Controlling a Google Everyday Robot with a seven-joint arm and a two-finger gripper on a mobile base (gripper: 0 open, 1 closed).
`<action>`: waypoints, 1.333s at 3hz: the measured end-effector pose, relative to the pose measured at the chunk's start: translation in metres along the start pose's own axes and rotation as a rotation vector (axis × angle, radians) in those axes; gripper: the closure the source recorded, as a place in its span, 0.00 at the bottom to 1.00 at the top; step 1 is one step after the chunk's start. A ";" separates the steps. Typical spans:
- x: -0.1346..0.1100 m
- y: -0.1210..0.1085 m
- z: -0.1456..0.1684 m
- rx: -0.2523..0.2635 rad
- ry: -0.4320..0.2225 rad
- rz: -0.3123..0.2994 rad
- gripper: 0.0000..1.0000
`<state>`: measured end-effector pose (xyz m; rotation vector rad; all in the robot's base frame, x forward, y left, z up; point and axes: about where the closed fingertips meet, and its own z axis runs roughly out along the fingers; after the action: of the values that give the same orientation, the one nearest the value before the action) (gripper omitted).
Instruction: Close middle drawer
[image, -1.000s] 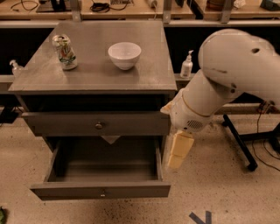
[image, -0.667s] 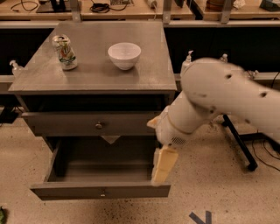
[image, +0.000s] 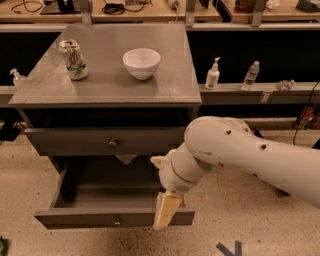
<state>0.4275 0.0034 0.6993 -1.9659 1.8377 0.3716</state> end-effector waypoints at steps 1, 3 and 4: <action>-0.001 -0.002 -0.001 0.007 -0.002 0.000 0.00; 0.032 0.005 0.100 -0.008 0.000 0.036 0.00; 0.053 0.008 0.161 0.016 0.040 0.022 0.00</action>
Offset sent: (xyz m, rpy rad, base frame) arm 0.0494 0.0351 -0.1266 0.0629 -0.0208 -0.0960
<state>0.4383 0.0332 0.5329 -1.9579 1.8821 0.3257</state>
